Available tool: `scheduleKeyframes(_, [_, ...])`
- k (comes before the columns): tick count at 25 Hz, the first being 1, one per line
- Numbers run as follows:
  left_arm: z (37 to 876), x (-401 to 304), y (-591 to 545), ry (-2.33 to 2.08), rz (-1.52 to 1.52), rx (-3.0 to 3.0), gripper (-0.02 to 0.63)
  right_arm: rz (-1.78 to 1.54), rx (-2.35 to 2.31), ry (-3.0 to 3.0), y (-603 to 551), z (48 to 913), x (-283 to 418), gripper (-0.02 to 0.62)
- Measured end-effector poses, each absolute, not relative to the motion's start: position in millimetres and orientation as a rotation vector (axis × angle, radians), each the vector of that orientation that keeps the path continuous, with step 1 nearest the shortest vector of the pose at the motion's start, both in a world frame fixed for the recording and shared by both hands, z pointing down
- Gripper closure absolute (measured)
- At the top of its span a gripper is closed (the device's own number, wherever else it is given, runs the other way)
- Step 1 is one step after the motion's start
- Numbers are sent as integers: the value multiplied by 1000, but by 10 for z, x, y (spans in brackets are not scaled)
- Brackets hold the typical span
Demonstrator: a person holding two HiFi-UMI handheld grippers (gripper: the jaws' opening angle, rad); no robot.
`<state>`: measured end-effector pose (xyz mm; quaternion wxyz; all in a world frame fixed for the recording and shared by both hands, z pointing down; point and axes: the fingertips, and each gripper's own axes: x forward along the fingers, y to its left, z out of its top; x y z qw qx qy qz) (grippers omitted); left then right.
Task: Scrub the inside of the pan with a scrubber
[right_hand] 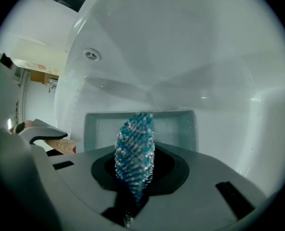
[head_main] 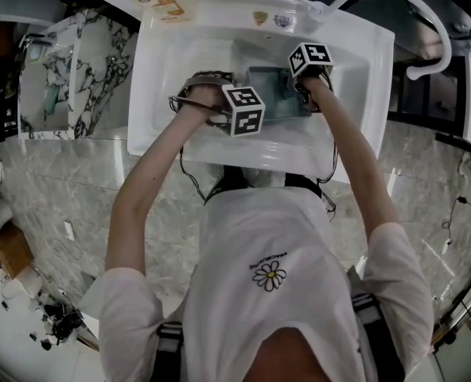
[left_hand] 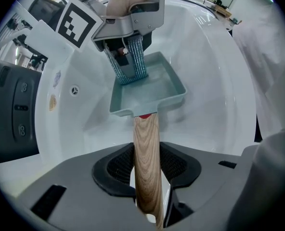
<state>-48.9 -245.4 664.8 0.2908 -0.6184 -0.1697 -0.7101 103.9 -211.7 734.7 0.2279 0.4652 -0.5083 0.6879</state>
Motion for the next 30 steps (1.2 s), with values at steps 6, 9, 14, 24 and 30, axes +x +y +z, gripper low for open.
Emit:
scheduleKeyframes(6, [6639,-482,-2461,-457,-1878,-1653,451,1930,1220,-1537,-2329,7107,670,538])
scheduleKeyframes(9, [6639,-497,-2454,-462,-1877,-1654,451,1971,1146,-1637,-2422,6981,437,538])
scheduleKeyframes(14, [6646,-469,-2460,-469,-1881,-1662,450,2040,1085,-1728,-2544,6844,235,538])
scheduleKeyframes(24, [6645,-485,-2452,-462,-1887,-1658,451,2014,1100,-1740,-2504,6804,270,538])
scheduleKeyframes(30, [6638,-487,-2452,-459,-1885,-1657,451,1919,1156,-1672,-2260,6841,756,538])
